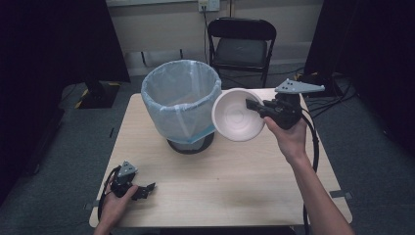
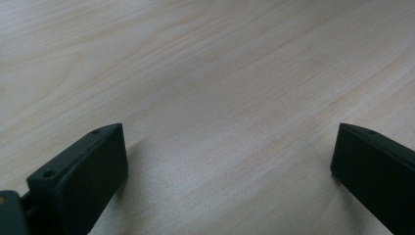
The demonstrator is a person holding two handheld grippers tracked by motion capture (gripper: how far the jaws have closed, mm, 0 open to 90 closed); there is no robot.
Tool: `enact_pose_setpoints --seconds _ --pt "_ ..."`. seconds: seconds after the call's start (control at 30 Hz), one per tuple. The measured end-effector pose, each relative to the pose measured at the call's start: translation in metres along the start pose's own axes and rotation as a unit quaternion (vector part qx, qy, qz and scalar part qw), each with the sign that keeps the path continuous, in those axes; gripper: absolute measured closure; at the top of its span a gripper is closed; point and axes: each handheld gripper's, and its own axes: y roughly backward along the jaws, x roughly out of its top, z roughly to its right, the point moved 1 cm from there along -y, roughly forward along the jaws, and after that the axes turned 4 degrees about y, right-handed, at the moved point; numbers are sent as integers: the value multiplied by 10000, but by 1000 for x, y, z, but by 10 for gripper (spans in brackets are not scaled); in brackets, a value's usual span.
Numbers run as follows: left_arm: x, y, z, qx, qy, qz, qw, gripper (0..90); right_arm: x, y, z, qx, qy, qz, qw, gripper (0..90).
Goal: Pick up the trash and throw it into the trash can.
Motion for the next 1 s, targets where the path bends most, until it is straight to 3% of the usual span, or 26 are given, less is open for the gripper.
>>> enact_pose_setpoints --seconds 0.37,1.0 --pt "0 0 0 1 -1 0 10000 0 39 -18 -5 108 17 281 9995 866" --pt "0 0 0 -2 0 3 10000 0 74 -71 -4 136 -55 233 9996 866"
